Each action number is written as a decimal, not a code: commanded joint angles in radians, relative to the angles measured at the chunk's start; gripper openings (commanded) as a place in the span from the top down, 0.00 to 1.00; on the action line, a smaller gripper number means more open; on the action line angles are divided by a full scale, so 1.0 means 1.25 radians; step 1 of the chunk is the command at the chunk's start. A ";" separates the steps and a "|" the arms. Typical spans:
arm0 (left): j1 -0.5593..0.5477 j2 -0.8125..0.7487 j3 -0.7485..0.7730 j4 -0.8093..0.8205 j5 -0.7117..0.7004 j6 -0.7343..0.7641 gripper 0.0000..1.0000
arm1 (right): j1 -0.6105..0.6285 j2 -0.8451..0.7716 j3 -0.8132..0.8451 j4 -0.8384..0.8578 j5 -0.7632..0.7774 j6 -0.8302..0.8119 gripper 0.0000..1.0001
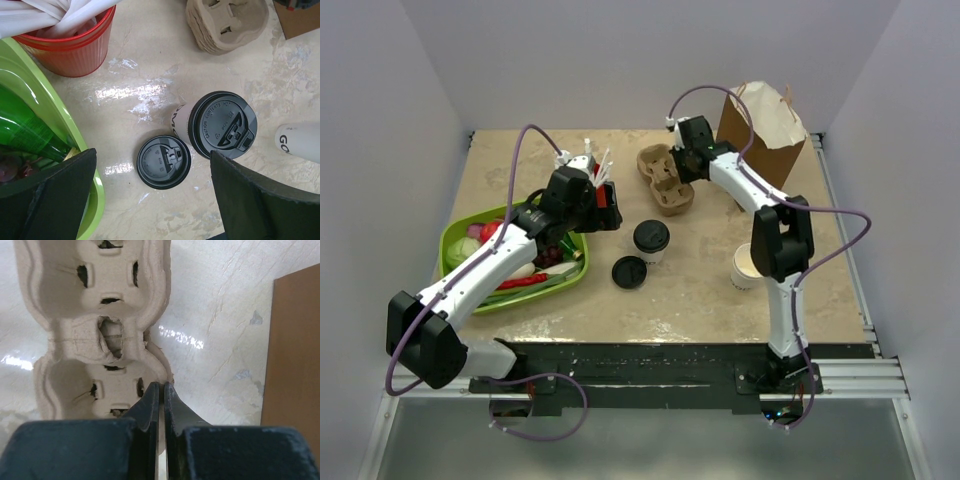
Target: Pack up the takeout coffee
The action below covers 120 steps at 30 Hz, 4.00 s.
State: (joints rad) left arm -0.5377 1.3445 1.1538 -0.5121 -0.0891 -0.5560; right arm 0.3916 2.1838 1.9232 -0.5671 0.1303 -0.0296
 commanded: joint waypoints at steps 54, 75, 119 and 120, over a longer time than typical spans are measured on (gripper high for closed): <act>0.002 0.073 0.131 0.156 0.124 -0.042 0.00 | 0.006 -0.980 -0.692 0.057 0.047 0.283 1.00; -0.192 0.727 0.931 0.389 -0.070 -0.224 0.00 | 0.007 -1.169 -0.605 0.162 0.448 0.219 1.00; -0.256 0.309 0.434 0.341 0.131 0.029 0.47 | 0.006 -0.914 -0.468 0.133 0.212 0.268 1.00; -0.258 0.306 0.433 0.342 0.118 0.026 0.52 | 0.006 -0.911 -0.468 0.127 0.214 0.268 1.00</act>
State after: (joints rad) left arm -0.8459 1.7458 1.6302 -0.0654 0.0978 -0.5732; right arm 0.3985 1.0409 1.2903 -0.4397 0.4271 0.2913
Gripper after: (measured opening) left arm 0.584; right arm 0.025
